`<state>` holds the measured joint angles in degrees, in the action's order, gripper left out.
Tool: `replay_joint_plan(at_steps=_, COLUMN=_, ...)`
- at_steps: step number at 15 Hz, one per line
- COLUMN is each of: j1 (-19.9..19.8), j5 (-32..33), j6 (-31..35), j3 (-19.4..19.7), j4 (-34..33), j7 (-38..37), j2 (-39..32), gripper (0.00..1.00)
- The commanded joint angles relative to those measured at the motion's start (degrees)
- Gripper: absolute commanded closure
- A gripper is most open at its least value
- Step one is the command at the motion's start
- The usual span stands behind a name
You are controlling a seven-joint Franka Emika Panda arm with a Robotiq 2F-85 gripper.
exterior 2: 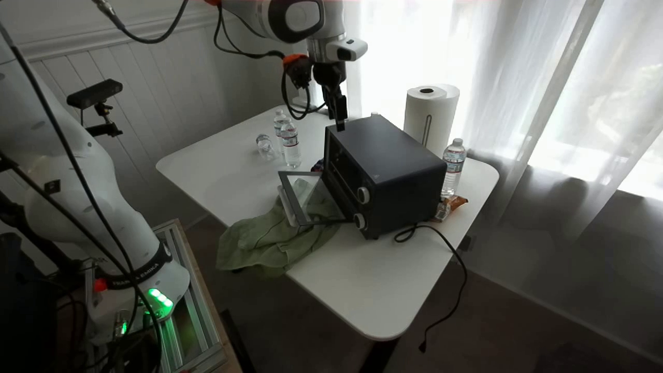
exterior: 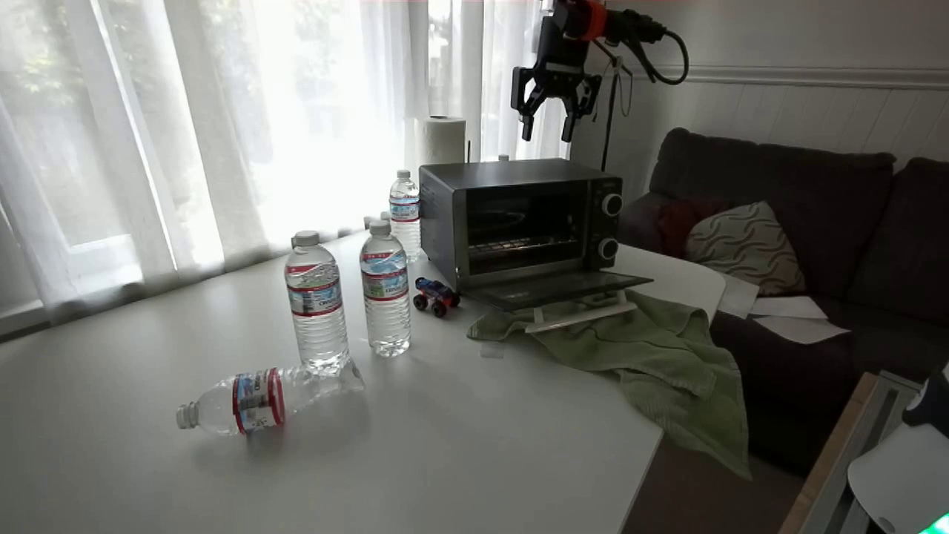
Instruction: Open the oven
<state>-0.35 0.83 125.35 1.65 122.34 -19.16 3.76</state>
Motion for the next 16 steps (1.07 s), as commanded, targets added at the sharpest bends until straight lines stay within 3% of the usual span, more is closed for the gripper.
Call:
replay_joint_plan(at_steps=1, j1=-0.7, j5=0.5, j6=3.2, j3=-0.2, j4=0.6, j7=2.2, j2=1.8, gripper=0.0)
replay_joint_plan(at_steps=16, j1=-0.6, j5=-0.1, j6=2.0, j3=-0.4, j4=-0.1, j7=1.7, j2=0.1, gripper=0.0)
